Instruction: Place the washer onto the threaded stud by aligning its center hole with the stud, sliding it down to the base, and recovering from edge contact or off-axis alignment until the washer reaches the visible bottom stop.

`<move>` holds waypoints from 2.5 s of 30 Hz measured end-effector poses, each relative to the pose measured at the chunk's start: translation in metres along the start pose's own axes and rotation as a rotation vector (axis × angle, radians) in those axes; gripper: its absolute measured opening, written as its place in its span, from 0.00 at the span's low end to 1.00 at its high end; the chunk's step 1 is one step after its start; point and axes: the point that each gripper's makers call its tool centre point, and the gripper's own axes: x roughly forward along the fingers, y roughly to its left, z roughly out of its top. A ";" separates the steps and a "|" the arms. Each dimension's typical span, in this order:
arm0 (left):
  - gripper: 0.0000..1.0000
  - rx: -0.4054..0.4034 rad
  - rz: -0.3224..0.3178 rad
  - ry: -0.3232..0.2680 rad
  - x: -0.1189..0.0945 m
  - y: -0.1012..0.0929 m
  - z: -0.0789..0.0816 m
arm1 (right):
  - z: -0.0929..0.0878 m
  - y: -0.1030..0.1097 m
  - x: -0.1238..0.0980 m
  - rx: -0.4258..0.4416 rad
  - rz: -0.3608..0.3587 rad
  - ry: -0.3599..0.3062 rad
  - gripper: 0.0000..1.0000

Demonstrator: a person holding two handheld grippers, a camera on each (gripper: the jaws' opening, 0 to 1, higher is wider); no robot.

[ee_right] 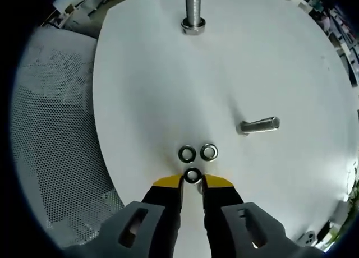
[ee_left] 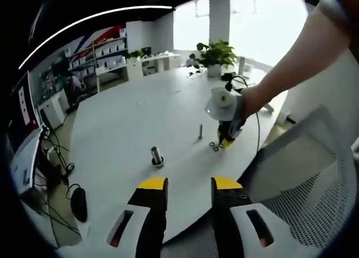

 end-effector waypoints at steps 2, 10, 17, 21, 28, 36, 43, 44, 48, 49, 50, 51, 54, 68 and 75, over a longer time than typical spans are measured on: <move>0.29 -0.003 0.002 -0.001 0.000 0.001 0.000 | 0.000 0.000 0.001 -0.030 -0.003 0.009 0.15; 0.29 -0.002 0.002 0.011 0.001 0.001 -0.001 | 0.001 -0.001 0.001 -0.012 0.010 0.011 0.15; 0.28 0.002 0.003 0.015 0.001 0.001 -0.002 | 0.000 0.000 0.001 -0.008 -0.017 0.018 0.16; 0.28 -0.007 0.004 0.012 0.001 0.002 -0.002 | 0.000 0.000 0.001 0.020 -0.020 0.005 0.16; 0.28 0.003 0.003 0.019 0.001 0.001 -0.004 | 0.004 -0.001 0.003 0.032 -0.054 0.003 0.10; 0.28 -0.004 0.006 0.009 0.000 0.002 -0.002 | 0.004 0.002 0.001 -0.004 -0.057 0.000 0.10; 0.28 -0.004 0.004 0.006 0.000 0.002 -0.001 | 0.010 0.004 0.000 0.087 -0.021 -0.088 0.19; 0.28 -0.006 0.005 0.008 0.000 0.002 -0.002 | 0.011 0.003 0.000 0.064 -0.033 -0.081 0.19; 0.28 -0.003 0.007 0.007 -0.001 0.002 -0.001 | 0.016 0.002 0.001 0.057 -0.043 -0.069 0.19; 0.28 -0.003 0.008 0.007 -0.001 0.003 -0.001 | 0.016 0.002 0.001 0.053 -0.040 -0.066 0.19; 0.28 -0.004 0.009 0.008 -0.001 0.003 -0.002 | 0.016 0.002 0.001 0.046 -0.038 -0.066 0.19; 0.28 -0.004 0.010 0.008 -0.001 0.003 -0.002 | 0.017 0.002 0.001 0.036 -0.036 -0.066 0.19; 0.28 -0.003 0.014 0.011 0.000 0.004 -0.002 | 0.019 0.001 0.001 0.044 -0.031 -0.069 0.19; 0.27 0.000 0.028 0.021 0.000 0.006 -0.004 | 0.018 -0.002 0.003 0.022 -0.031 0.009 0.15; 0.27 0.006 0.028 0.024 0.000 0.006 -0.004 | 0.018 -0.003 0.001 0.132 -0.037 -0.044 0.14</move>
